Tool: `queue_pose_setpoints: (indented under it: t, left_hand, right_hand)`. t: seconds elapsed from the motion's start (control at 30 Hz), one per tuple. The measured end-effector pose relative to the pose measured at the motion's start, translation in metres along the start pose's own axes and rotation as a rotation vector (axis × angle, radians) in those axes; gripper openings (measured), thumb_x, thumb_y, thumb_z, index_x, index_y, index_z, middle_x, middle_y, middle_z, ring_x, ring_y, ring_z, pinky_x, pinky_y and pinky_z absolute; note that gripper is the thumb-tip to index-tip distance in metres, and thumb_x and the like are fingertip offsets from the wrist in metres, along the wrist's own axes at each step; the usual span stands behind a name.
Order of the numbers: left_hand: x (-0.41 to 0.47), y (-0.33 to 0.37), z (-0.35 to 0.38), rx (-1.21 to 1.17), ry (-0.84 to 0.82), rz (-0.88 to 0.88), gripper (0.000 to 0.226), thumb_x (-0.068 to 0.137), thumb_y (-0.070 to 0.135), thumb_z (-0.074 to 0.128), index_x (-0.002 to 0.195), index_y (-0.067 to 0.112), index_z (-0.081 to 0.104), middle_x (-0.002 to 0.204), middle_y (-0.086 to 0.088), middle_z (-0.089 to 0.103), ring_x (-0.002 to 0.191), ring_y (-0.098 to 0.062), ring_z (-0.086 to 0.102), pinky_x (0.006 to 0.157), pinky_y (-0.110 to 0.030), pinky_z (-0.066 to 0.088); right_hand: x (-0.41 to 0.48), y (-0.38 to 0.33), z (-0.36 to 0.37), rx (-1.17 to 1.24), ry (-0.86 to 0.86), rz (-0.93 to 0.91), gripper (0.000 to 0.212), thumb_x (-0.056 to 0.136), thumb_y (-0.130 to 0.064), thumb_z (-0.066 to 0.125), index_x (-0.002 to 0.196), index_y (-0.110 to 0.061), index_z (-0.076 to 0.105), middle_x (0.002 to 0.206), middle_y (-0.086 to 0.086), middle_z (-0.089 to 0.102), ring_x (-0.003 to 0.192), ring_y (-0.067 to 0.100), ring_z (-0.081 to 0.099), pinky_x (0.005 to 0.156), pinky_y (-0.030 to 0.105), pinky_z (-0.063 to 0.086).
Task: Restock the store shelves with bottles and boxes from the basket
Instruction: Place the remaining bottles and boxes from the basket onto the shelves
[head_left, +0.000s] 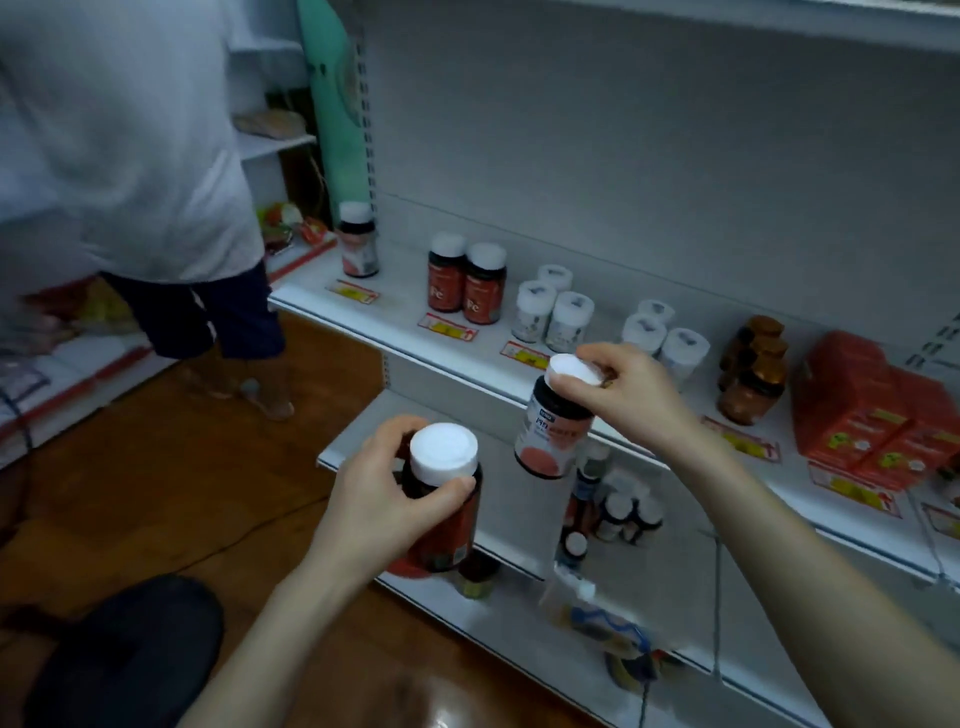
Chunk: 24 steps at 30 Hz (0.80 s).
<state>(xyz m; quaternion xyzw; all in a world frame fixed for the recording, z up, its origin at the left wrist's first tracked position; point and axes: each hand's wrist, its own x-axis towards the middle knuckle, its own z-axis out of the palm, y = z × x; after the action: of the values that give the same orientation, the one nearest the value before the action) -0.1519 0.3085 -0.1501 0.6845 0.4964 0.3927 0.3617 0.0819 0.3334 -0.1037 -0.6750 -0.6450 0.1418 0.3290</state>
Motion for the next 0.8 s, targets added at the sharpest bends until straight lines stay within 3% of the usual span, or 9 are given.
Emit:
queue_pose_setpoints:
  t: [0.13, 0.23, 0.43, 0.5, 0.57, 0.63, 0.7, 0.73, 0.8]
  left_hand:
    - [-0.001, -0.015, -0.03, 0.026, 0.132, -0.037, 0.047, 0.069, 0.025, 0.08, 0.103, 0.035, 0.049, 0.099, 0.025, 0.051, 0.098, -0.008, 0.051, 0.078, -0.022, 0.048]
    - [0.006, -0.03, -0.054, 0.043, 0.223, -0.063, 0.048, 0.068, 0.026, 0.08, 0.101, 0.037, 0.047, 0.098, 0.026, 0.05, 0.096, -0.006, 0.051, 0.079, -0.025, 0.048]
    - [0.047, -0.063, -0.109, 0.076, 0.304, -0.088, 0.049, 0.069, 0.027, 0.079, 0.106, 0.033, 0.047, 0.098, 0.022, 0.048, 0.097, -0.004, 0.045, 0.068, -0.007, 0.037]
    - [0.067, -0.075, -0.129, 0.068, 0.302, -0.09, 0.049, 0.07, 0.028, 0.078, 0.105, 0.035, 0.045, 0.097, 0.024, 0.047, 0.097, -0.004, 0.045, 0.069, -0.009, 0.039]
    - [0.089, -0.086, -0.15, 0.073, 0.303, -0.088, 0.05, 0.069, 0.03, 0.078, 0.106, 0.035, 0.045, 0.1, 0.019, 0.048, 0.099, -0.007, 0.045, 0.074, -0.016, 0.043]
    - [0.11, -0.094, -0.167, 0.079, 0.276, -0.106, 0.052, 0.069, 0.03, 0.078, 0.109, 0.033, 0.045, 0.106, 0.013, 0.048, 0.102, -0.008, 0.044, 0.078, -0.022, 0.045]
    - [0.131, -0.099, -0.18, 0.08, 0.237, -0.097, 0.052, 0.07, 0.03, 0.077, 0.109, 0.033, 0.044, 0.108, 0.012, 0.046, 0.101, -0.008, 0.043, 0.077, -0.021, 0.044]
    - [0.141, -0.102, -0.186, 0.08, 0.221, -0.088, 0.052, 0.07, 0.03, 0.077, 0.109, 0.033, 0.044, 0.107, 0.012, 0.046, 0.101, -0.008, 0.043, 0.076, -0.02, 0.043]
    - [0.159, -0.107, -0.193, 0.073, 0.183, -0.07, 0.051, 0.07, 0.029, 0.077, 0.109, 0.032, 0.044, 0.107, 0.012, 0.046, 0.101, -0.008, 0.043, 0.075, -0.018, 0.041]
  right_hand:
    - [0.029, -0.032, 0.023, 0.032, 0.006, -0.032, 0.038, 0.077, -0.033, 0.07, 0.09, 0.002, 0.064, 0.092, 0.024, 0.062, 0.087, 0.034, 0.057, 0.075, 0.044, 0.046]
    - [0.053, -0.058, 0.043, 0.049, -0.047, -0.079, 0.043, 0.077, -0.037, 0.069, 0.092, 0.002, 0.064, 0.096, 0.023, 0.063, 0.089, 0.033, 0.058, 0.077, 0.044, 0.047]
    - [0.111, -0.106, 0.094, 0.068, -0.092, -0.109, 0.051, 0.078, -0.039, 0.068, 0.1, 0.006, 0.061, 0.107, 0.024, 0.062, 0.099, 0.035, 0.056, 0.083, 0.048, 0.046]
    - [0.134, -0.118, 0.113, 0.08, -0.122, -0.061, 0.05, 0.079, -0.042, 0.067, 0.106, 0.0, 0.061, 0.104, 0.015, 0.062, 0.093, 0.028, 0.057, 0.069, 0.038, 0.049]
    - [0.158, -0.129, 0.129, 0.087, -0.129, -0.016, 0.045, 0.078, -0.044, 0.065, 0.102, -0.006, 0.061, 0.093, 0.006, 0.056, 0.08, 0.019, 0.051, 0.053, 0.023, 0.037]
    - [0.179, -0.139, 0.14, 0.066, -0.099, 0.03, 0.034, 0.078, -0.041, 0.065, 0.076, -0.009, 0.053, 0.075, 0.003, 0.047, 0.064, 0.016, 0.043, 0.047, 0.024, 0.027]
    - [0.198, -0.148, 0.146, 0.051, -0.059, 0.083, 0.041, 0.079, -0.037, 0.064, 0.06, -0.013, 0.037, 0.062, 0.001, 0.035, 0.056, 0.016, 0.033, 0.046, 0.028, 0.021]
    - [0.208, -0.15, 0.148, 0.043, -0.046, 0.106, 0.042, 0.079, -0.037, 0.064, 0.059, -0.013, 0.036, 0.06, 0.002, 0.033, 0.056, 0.018, 0.033, 0.047, 0.03, 0.021]
    - [0.226, -0.153, 0.154, 0.029, -0.039, 0.147, 0.035, 0.079, -0.036, 0.063, 0.067, -0.006, 0.05, 0.063, 0.012, 0.044, 0.063, 0.027, 0.046, 0.05, 0.033, 0.031]
